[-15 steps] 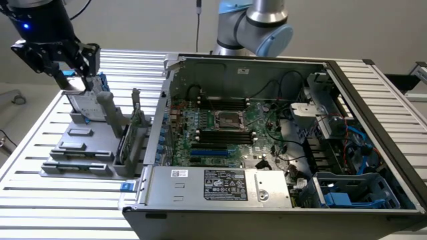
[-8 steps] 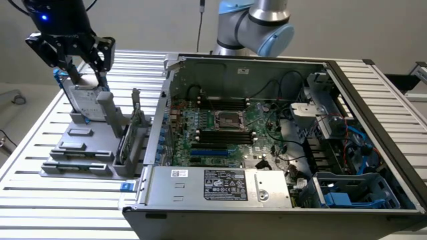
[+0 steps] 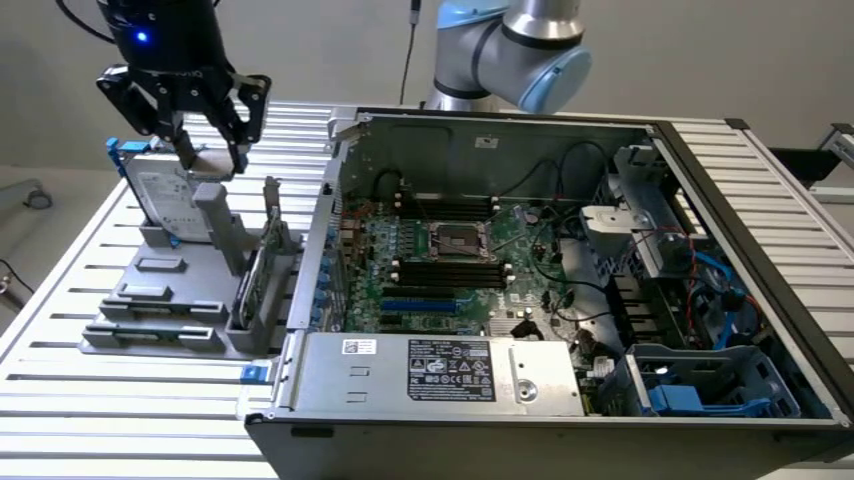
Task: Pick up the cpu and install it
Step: 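Pick up the cpu and move it towards the insertion slot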
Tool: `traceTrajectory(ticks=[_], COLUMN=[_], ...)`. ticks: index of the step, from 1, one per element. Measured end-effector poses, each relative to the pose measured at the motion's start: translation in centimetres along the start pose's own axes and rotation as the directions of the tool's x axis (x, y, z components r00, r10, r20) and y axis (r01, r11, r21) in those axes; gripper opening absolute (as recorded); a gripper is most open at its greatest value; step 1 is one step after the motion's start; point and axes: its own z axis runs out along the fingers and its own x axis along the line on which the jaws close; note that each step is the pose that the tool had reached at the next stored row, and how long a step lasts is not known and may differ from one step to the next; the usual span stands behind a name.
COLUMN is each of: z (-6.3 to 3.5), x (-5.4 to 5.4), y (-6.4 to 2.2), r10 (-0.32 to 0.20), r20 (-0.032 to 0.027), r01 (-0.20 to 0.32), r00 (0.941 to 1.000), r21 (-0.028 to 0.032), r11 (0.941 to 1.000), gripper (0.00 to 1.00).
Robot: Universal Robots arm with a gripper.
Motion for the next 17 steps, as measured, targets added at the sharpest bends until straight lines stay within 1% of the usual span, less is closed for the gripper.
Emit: traceTrajectory(ticks=[5,17], z=[-0.13,-1.03], x=[-2.3,-7.7], y=[0.01,0.08], r10=[0.0,-0.001], r20=[-0.0001,-0.0001], r01=[0.0,0.001], r00=[1.0,1.0], r21=[-0.0016,-0.0117], r11=[1.0,0.9999], gripper=[0.55,0.55])
